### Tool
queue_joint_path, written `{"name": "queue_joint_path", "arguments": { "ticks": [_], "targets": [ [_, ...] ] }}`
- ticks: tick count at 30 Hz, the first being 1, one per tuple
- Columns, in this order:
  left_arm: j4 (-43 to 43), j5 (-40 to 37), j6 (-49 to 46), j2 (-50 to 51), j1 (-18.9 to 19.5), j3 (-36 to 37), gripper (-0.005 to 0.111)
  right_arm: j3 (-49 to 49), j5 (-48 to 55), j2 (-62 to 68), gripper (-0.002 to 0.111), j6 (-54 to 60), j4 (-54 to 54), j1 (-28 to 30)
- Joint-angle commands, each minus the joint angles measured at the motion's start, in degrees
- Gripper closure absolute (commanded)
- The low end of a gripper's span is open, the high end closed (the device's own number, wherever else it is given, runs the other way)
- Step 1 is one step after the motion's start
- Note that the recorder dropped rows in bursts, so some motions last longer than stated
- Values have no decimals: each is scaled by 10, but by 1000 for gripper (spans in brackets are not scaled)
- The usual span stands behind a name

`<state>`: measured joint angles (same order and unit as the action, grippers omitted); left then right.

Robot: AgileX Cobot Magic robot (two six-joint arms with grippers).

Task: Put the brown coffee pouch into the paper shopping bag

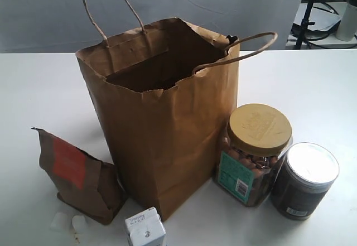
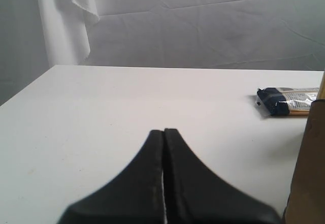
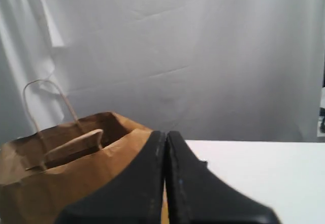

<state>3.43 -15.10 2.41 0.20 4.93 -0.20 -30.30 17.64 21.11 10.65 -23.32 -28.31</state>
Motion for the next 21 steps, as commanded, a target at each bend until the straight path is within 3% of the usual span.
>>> {"name": "queue_joint_path", "arguments": {
  "ticks": [1, 7, 10, 11, 15, 21],
  "targets": [
    [2, 2, 2, -2, 2, 2, 107, -76, 75, 106, 108, 115, -104, -24],
    [2, 2, 2, -2, 2, 2, 107, -180, 155, 220, 108, 37, 9, -99],
    [2, 2, 2, -2, 2, 2, 107, -245, 147, 299, 108, -30, 91, -243],
    [2, 2, 2, -2, 2, 2, 107, -273, 128, 340, 108, -58, 134, -321],
    [2, 2, 2, -2, 2, 2, 107, -387, 111, 489, 108, -101, 179, -445],
    [2, 2, 2, -2, 2, 2, 107, -567, 219, 665, 108, -121, 182, -494]
  ]
}}
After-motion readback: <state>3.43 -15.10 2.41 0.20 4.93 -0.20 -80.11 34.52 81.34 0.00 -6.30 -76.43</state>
